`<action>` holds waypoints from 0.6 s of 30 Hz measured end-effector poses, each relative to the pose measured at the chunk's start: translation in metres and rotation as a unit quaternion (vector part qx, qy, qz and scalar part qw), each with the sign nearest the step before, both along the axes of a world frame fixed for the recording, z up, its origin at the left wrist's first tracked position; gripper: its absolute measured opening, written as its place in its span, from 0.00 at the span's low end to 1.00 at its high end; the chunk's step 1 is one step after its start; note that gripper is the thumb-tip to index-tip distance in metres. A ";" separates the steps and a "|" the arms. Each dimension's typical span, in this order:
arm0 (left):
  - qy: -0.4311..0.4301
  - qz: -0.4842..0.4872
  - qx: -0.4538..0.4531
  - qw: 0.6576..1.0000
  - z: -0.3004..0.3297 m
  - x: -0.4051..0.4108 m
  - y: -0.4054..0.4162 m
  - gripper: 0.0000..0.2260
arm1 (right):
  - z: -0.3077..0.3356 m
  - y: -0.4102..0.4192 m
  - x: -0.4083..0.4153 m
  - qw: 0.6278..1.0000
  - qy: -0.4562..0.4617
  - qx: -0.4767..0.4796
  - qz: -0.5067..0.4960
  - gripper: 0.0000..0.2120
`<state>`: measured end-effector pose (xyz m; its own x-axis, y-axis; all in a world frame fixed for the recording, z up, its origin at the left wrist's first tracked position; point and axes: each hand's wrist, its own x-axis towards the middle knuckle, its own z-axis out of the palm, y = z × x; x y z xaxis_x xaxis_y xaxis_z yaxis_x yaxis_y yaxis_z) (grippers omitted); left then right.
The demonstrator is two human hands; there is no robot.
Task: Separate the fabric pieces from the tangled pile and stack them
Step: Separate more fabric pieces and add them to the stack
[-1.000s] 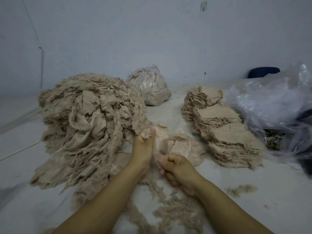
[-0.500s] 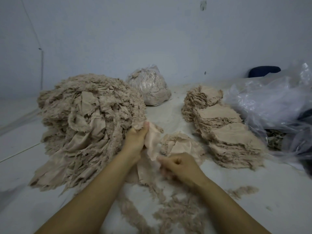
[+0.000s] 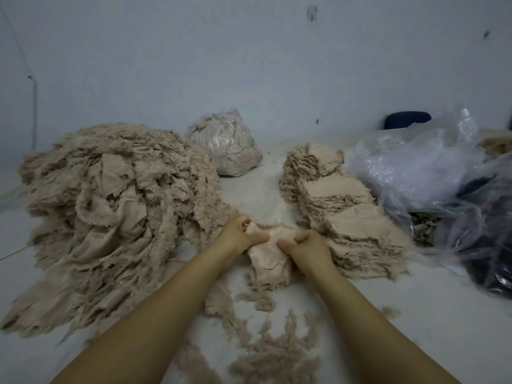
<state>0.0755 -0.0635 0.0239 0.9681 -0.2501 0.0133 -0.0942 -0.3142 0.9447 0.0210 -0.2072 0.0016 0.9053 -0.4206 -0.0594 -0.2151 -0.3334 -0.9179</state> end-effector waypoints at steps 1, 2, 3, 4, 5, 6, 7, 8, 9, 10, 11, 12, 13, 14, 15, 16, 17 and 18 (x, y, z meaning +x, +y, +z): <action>0.001 -0.018 0.014 1.000 -0.005 0.000 0.001 0.10 | 0.000 0.000 0.000 1.000 0.009 -0.021 0.000 0.14; 0.000 -0.037 0.023 0.999 -0.008 0.000 0.001 0.11 | 0.001 0.000 0.000 0.999 0.009 -0.032 0.008 0.14; -0.010 -0.051 0.029 0.998 -0.009 0.000 0.002 0.12 | 0.001 -0.001 0.000 0.999 -0.001 -0.037 0.019 0.13; -0.032 -0.057 0.036 0.997 -0.008 0.000 0.002 0.12 | 0.002 -0.001 0.001 0.999 -0.023 -0.039 0.028 0.11; -0.059 -0.063 0.039 0.995 -0.005 0.001 0.003 0.11 | 0.005 0.000 0.001 0.997 -0.050 -0.038 0.038 0.10; -0.079 -0.076 0.031 0.993 -0.001 0.002 0.004 0.11 | 0.009 0.001 0.001 0.995 -0.080 -0.035 0.050 0.08; -0.085 -0.096 0.010 0.992 0.004 0.004 0.005 0.13 | 0.014 0.001 0.003 0.992 -0.109 -0.016 0.064 0.04; -0.079 -0.119 -0.020 0.990 0.009 0.006 0.006 0.15 | 0.021 0.001 0.006 0.987 -0.135 0.023 0.083 0.04; -0.066 -0.140 -0.052 0.987 0.015 0.007 0.006 0.16 | 0.029 0.001 0.009 0.981 -0.154 0.060 0.103 0.08; -0.058 -0.151 -0.082 0.983 0.021 0.009 0.007 0.16 | 0.036 0.000 0.012 0.976 -0.168 0.083 0.115 0.11; -0.050 -0.146 -0.105 0.982 0.025 0.012 0.006 0.16 | 0.041 -0.001 0.016 0.974 -0.176 0.083 0.113 0.11; -0.039 -0.128 -0.128 0.983 0.029 0.014 0.004 0.16 | 0.045 -0.002 0.020 0.974 -0.187 0.077 0.101 0.08; -0.028 -0.103 -0.145 0.984 0.033 0.017 0.001 0.15 | 0.048 -0.003 0.023 0.976 -0.194 0.063 0.078 0.05; -0.014 -0.078 -0.160 0.984 0.035 0.019 -0.002 0.14 | 0.048 -0.005 0.026 0.978 -0.197 0.048 0.048 0.03; 0.000 -0.053 -0.163 0.985 0.034 0.022 -0.006 0.13 | 0.046 -0.007 0.030 0.981 -0.190 0.029 0.017 0.04; 0.015 -0.030 -0.151 0.988 0.032 0.024 -0.008 0.12 | 0.044 -0.008 0.032 0.985 -0.170 0.001 -0.006 0.06; 0.032 -0.013 -0.118 0.992 0.027 0.026 -0.010 0.11 | 0.040 -0.011 0.033 0.990 -0.135 -0.037 -0.015 0.08; 0.048 -0.004 -0.068 0.997 0.021 0.028 -0.010 0.12 | 0.036 -0.012 0.032 0.993 -0.091 -0.079 -0.006 0.11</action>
<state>0.1036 -0.0733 0.0451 0.9644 -0.2604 -0.0459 -0.0026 -0.1829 0.9831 0.0528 -0.2194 0.0374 0.8895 -0.4232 0.1724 -0.0551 -0.4738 -0.8789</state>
